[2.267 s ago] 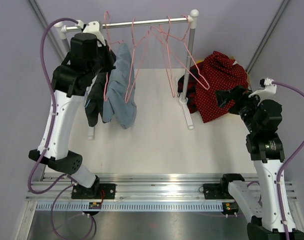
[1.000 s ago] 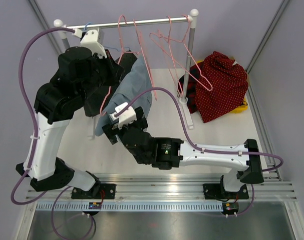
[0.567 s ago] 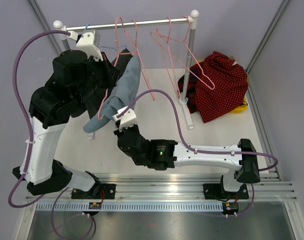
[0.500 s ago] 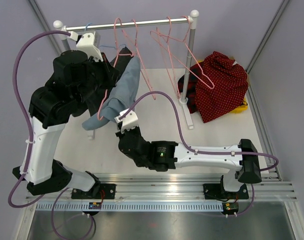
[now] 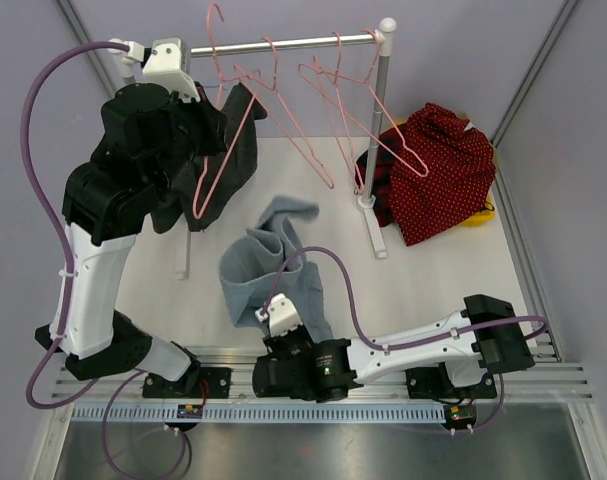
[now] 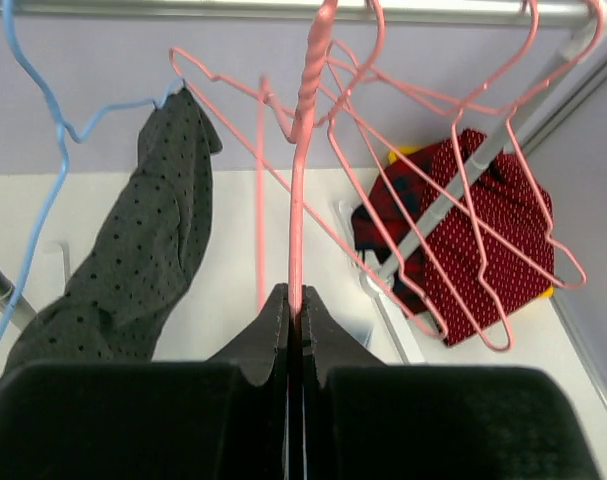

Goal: Remove the skirt from the hanger

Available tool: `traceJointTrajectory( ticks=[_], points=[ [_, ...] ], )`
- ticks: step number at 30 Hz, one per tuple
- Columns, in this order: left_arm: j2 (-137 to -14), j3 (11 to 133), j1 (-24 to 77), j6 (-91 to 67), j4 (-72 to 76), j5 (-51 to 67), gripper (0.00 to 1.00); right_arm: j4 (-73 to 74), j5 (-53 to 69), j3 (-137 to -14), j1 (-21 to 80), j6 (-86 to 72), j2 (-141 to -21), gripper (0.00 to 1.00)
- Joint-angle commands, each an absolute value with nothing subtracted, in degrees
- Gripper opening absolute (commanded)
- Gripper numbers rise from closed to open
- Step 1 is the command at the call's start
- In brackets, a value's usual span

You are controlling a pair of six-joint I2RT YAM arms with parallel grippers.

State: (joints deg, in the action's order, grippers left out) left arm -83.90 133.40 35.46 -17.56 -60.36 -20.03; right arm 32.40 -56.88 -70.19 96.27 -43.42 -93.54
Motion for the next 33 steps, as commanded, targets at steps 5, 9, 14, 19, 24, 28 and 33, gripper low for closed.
traceJointTrajectory(
  ticks=[5,9,14,19,24,28,33],
  points=[
    [-82.3,133.8,35.2,-14.4,-54.1,-24.5,0.00,49.6,-63.8,-70.3,98.3,-64.6,-91.5,0.00],
    [-81.9,130.5,34.5,-14.5,-54.0,-25.4,0.00,56.4,-67.4,-70.2,98.3,-69.3,-89.6,0.00],
    [-80.2,122.9,31.8,-15.2,-50.5,-24.9,0.00,67.8,-73.1,-72.3,97.5,-74.2,-85.6,0.00],
    [-81.8,118.9,28.3,-16.3,-48.2,-20.8,0.00,66.4,-77.4,-72.3,92.4,-59.5,-78.4,0.00],
    [-84.9,118.9,27.0,-16.3,-45.9,-18.1,0.00,33.1,-71.8,-62.8,83.2,-20.3,-62.0,0.00],
    [-86.6,118.3,26.4,-17.0,-45.0,-16.6,0.00,18.1,-64.8,-60.6,73.0,3.5,-50.2,0.00],
    [-85.8,112.6,25.9,-18.0,-41.9,-14.8,0.00,9.1,-59.5,-69.8,59.8,20.8,-51.9,0.00]
  ],
)
